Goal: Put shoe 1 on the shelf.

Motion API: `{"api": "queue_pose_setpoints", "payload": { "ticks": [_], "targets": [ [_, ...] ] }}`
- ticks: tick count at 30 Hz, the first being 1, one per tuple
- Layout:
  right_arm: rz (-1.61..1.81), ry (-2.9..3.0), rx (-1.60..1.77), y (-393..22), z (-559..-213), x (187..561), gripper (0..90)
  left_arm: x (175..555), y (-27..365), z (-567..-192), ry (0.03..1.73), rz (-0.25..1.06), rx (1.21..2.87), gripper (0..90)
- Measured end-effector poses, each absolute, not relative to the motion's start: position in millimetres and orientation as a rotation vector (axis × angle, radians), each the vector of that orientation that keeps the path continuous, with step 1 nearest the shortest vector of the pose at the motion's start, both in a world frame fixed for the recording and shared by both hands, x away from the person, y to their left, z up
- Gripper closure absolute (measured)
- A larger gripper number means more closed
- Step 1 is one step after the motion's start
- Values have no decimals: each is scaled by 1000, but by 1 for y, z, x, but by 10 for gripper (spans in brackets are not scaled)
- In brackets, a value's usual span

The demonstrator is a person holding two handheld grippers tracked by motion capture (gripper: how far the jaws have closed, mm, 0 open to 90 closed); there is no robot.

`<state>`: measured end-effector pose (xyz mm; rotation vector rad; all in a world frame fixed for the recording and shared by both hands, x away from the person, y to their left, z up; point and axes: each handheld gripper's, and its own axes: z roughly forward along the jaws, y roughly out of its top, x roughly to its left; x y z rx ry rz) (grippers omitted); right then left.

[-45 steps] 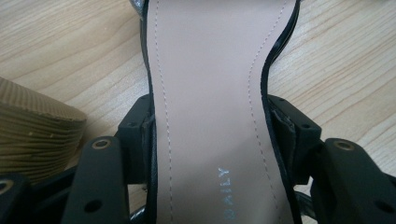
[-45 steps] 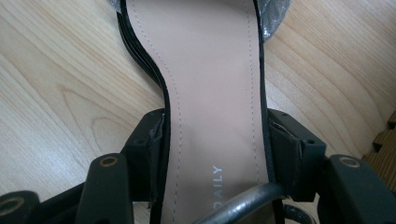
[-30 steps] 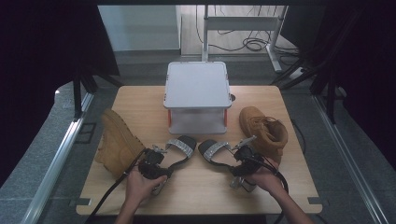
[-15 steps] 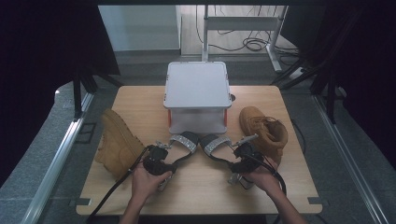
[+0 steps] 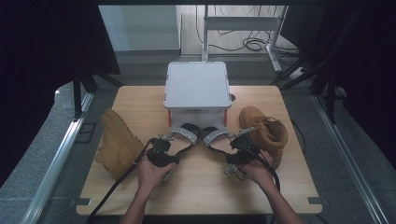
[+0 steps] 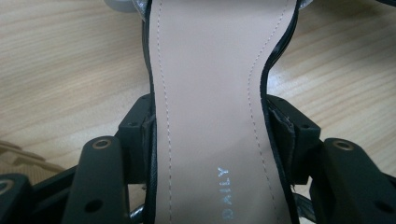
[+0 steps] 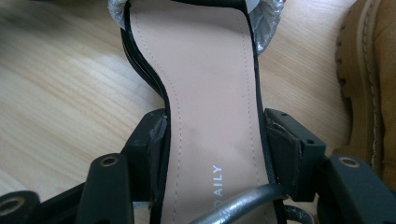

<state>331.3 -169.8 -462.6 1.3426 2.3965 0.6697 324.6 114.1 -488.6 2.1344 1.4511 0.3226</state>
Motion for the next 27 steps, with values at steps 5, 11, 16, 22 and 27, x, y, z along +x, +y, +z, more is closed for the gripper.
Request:
{"api": "queue_pose_setpoints", "payload": {
  "ticks": [5,11,16,22,27],
  "targets": [
    [675,2356,1381,-170,-462,337,421,332,115,-488,1478,319,2111,412],
    [710,2307,1416,-170,-459,343,421,338,109,-486,1483,316,2073,412],
    [699,2275,1410,-163,-457,346,421,347,107,-485,1495,303,2052,414],
    [721,2247,1430,-157,-458,351,422,355,106,-485,1524,327,2022,414],
    [725,2233,1438,-154,-460,354,421,356,107,-484,1528,338,2006,415]
  ]
}}
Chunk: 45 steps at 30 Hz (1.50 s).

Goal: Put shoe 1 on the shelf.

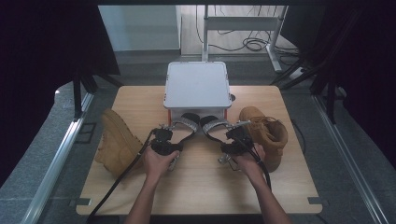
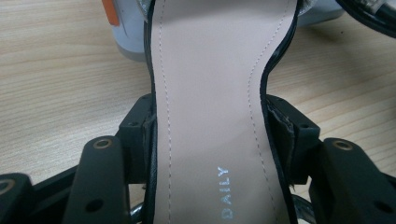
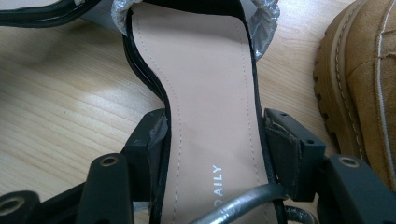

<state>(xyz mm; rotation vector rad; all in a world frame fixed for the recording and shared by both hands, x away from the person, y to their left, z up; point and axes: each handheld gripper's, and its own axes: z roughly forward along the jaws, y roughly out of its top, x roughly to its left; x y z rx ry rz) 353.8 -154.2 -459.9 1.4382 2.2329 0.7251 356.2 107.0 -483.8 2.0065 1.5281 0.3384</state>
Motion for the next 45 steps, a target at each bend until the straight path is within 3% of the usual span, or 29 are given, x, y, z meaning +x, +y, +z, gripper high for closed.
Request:
{"api": "queue_pose_setpoints", "payload": {
  "ticks": [24,45],
  "targets": [
    [804,2042,1582,-122,-474,371,421,375,103,-492,1615,363,1865,415],
    [882,1906,1725,-119,-486,388,420,389,89,-502,1661,392,1797,414]
  ]
}}
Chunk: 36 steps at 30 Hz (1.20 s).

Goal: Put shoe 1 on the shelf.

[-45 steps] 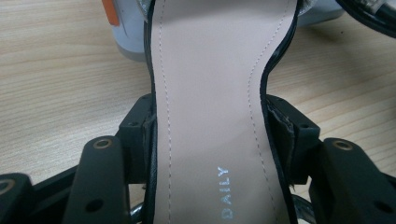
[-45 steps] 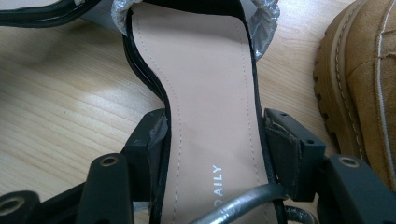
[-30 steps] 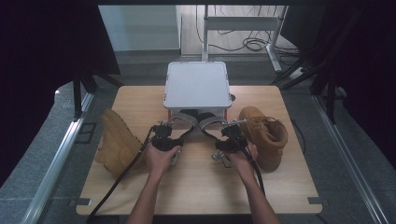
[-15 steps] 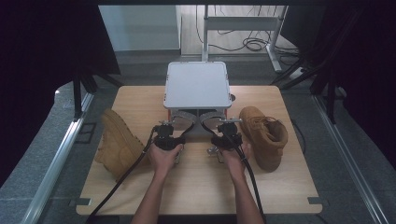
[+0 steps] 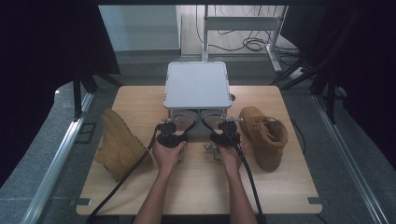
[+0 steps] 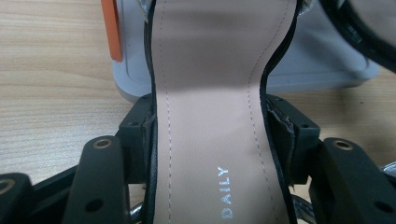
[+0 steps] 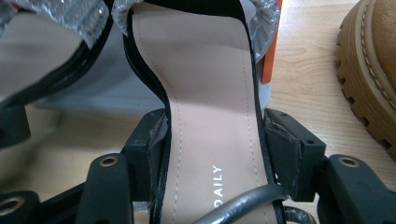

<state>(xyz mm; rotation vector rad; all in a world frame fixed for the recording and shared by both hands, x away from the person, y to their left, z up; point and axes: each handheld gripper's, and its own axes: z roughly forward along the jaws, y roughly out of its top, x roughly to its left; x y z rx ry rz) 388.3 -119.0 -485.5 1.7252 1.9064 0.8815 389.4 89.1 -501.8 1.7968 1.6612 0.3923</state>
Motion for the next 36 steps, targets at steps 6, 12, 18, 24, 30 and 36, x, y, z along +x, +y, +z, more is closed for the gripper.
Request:
{"api": "queue_pose_setpoints", "payload": {
  "ticks": [6,12,18,24,30,36],
  "targets": [
    [855,1873,1745,-109,-491,396,420,397,91,-503,1681,384,1748,414],
    [852,1846,1771,-102,-496,405,419,403,92,-508,1706,372,1742,413],
    [810,1872,1765,-93,-504,410,417,407,87,-511,1705,380,1762,411],
    [812,1873,1757,-91,-505,411,411,414,88,-510,1738,292,1762,360],
    [910,1880,1695,-97,-493,401,320,406,88,-500,1669,403,1737,294],
    [987,1910,1650,-105,-493,387,299,398,99,-482,1593,378,1740,250]
  ]
}}
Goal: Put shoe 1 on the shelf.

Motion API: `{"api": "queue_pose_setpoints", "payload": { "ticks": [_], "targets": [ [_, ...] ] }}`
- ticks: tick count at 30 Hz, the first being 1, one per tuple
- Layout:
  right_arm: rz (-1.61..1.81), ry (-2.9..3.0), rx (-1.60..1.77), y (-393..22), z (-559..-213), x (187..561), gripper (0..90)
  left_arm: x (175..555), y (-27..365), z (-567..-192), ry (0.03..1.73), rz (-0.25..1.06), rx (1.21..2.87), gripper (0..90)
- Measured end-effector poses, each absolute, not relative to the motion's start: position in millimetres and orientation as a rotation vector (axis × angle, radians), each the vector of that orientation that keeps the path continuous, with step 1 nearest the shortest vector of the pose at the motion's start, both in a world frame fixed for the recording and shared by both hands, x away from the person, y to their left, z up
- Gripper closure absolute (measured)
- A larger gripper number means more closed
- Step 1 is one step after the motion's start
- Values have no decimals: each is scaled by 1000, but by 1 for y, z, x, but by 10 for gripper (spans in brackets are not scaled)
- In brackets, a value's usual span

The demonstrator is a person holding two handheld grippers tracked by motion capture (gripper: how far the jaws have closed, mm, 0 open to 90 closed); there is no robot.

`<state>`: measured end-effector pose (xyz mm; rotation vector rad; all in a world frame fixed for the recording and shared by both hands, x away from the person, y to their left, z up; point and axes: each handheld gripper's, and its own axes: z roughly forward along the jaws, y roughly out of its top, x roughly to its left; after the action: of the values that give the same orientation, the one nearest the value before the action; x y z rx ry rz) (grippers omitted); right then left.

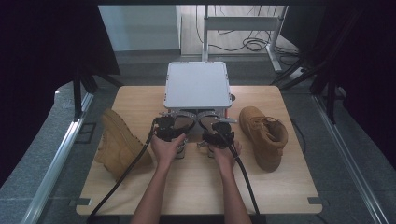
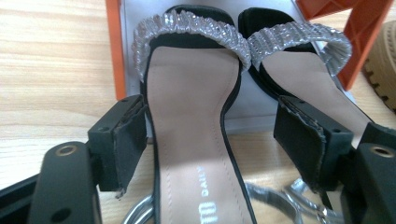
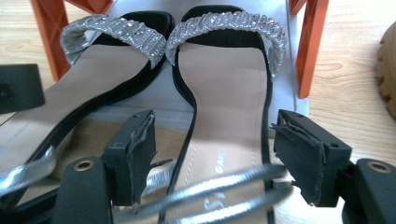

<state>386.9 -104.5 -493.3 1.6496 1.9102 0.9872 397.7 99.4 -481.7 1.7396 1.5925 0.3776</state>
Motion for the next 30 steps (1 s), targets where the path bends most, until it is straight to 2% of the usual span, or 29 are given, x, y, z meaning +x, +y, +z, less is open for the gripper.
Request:
{"api": "queue_pose_setpoints", "payload": {
  "ticks": [12,21,30],
  "targets": [
    [1199,1988,1534,-139,-481,360,290,360,117,-478,1401,346,1764,254],
    [1209,2059,1388,-148,-491,330,286,334,129,-484,1334,354,1806,261],
    [1226,2092,1312,-151,-498,318,286,316,138,-486,1309,377,1807,266]
  ]
}}
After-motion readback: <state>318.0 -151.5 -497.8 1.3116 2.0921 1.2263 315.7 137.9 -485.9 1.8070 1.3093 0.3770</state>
